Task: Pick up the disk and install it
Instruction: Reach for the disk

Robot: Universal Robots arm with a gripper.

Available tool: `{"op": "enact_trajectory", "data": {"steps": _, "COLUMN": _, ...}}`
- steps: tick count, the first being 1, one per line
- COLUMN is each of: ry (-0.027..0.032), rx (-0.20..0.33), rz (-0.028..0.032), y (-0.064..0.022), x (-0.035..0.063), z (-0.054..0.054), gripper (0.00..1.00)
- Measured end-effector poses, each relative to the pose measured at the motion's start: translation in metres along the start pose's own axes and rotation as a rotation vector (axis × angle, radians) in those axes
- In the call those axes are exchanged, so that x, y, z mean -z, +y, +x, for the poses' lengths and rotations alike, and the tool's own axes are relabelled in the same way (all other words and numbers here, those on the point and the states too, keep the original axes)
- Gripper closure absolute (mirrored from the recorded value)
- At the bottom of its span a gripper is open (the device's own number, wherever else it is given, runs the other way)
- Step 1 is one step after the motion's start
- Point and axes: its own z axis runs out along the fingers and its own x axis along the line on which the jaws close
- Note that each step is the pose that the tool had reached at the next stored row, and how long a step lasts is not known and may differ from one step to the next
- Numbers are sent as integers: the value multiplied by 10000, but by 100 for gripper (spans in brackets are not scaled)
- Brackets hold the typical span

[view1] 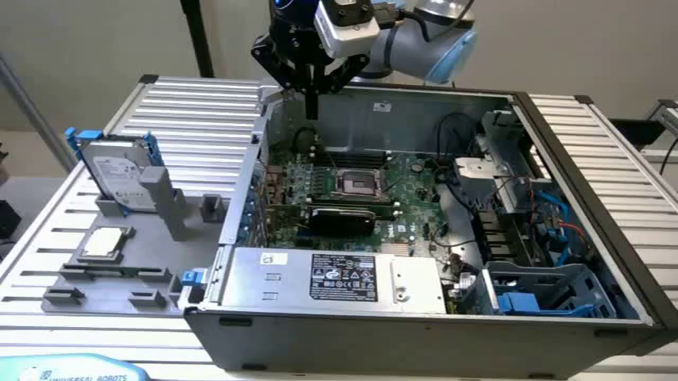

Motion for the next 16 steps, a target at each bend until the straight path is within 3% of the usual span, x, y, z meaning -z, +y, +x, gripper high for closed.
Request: {"op": "enact_trajectory", "data": {"steps": 16, "ry": 1, "rx": -2, "rz": 1, "y": -1, "x": 1, "z": 13, "gripper": 89}}
